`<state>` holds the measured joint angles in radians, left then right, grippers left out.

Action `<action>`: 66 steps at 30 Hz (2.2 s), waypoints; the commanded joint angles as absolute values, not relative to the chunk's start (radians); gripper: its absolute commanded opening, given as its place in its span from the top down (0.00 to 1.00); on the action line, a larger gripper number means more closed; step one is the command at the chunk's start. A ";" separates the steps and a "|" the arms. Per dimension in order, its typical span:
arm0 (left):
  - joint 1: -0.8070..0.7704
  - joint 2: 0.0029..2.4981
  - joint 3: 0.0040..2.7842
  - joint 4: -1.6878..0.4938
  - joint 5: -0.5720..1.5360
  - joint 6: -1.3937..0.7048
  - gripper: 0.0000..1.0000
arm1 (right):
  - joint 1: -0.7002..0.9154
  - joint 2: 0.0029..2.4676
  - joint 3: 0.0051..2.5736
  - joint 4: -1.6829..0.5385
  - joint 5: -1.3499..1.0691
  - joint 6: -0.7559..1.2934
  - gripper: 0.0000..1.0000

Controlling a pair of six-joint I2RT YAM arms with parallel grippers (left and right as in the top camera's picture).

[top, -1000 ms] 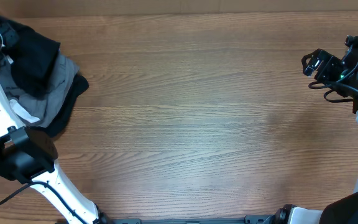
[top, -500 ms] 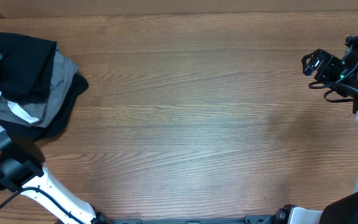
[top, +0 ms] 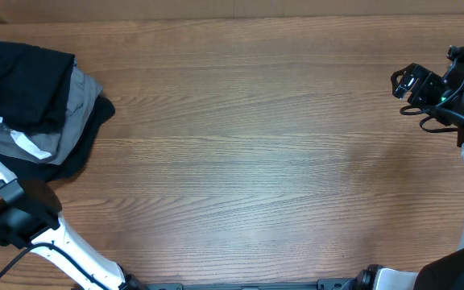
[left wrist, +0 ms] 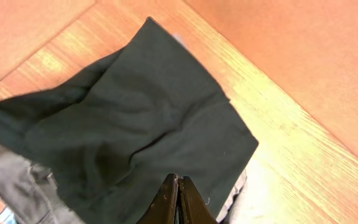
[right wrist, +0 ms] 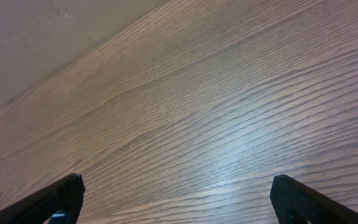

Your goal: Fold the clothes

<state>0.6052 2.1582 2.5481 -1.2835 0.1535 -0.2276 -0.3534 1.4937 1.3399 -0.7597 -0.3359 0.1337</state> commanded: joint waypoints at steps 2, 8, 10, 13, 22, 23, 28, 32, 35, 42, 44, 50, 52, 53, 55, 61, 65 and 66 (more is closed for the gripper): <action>0.616 2.259 2.554 -1.319 0.058 -0.199 0.96 | -0.355 1.491 1.342 -0.758 -0.335 0.131 0.00; 0.653 2.378 2.553 -1.427 -0.108 -0.258 0.96 | -0.355 1.491 1.342 -0.758 -0.334 0.131 0.00; 0.654 2.421 2.553 -1.456 -0.117 -0.265 0.96 | -0.355 1.491 1.342 -0.758 -0.335 0.131 0.00; 0.654 2.461 2.553 -1.485 -0.166 -0.322 0.96 | -0.355 1.491 1.342 -0.758 -0.335 0.131 0.00; 0.572 2.202 2.596 -1.326 0.074 -0.361 0.77 | -0.355 1.491 1.342 -0.758 -0.334 0.131 0.00; 0.542 2.152 2.596 -1.306 0.075 -0.363 0.69 | -0.355 1.491 1.342 -0.758 -0.335 0.131 0.00; 0.368 2.017 2.596 -1.262 0.071 -0.340 0.09 | -0.355 1.491 1.342 -0.758 -0.334 0.131 0.00; 0.245 2.017 2.595 -1.260 0.072 -0.340 0.00 | -0.355 1.491 1.342 -0.758 -0.334 0.131 0.00; 0.194 2.027 2.594 -1.261 0.072 -0.340 0.00 | -0.355 1.491 1.342 -0.758 -0.334 0.131 0.00; 0.157 2.027 2.594 -1.261 0.072 -0.340 0.00 | -0.355 1.491 1.342 -0.758 -0.335 0.131 0.00; 0.157 2.027 2.594 -1.261 0.072 -0.340 0.00 | -0.355 1.491 1.342 -0.758 -0.334 0.131 0.00; 0.157 2.027 2.594 -1.261 0.072 -0.340 0.00 | -0.352 1.424 1.342 -0.765 -0.327 0.132 0.00; 0.157 2.027 2.594 -1.261 0.072 -0.340 0.00 | -0.332 1.342 1.342 -0.754 -0.335 0.132 0.00; 0.157 2.027 2.594 -1.261 0.072 -0.340 0.00 | -0.310 1.288 1.342 -0.729 -0.335 0.131 0.00; 0.157 2.027 2.594 -1.261 0.072 -0.340 0.00 | -0.213 1.129 1.338 -0.621 -0.292 0.096 0.00; 0.157 2.027 2.594 -1.261 0.072 -0.340 0.00 | 0.091 0.707 1.162 -0.388 -0.233 -0.150 0.00; 0.157 2.027 2.594 -1.261 0.072 -0.340 0.00 | 0.112 0.437 0.967 -0.370 -0.271 -0.149 0.00; 0.157 2.027 2.594 -1.261 0.072 -0.340 0.00 | 0.112 0.389 0.923 -0.371 -0.271 -0.150 0.00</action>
<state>0.1585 2.0247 2.5961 -1.2629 0.0715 -0.3416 0.1062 0.4889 1.0702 -0.3553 -0.2741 -0.1154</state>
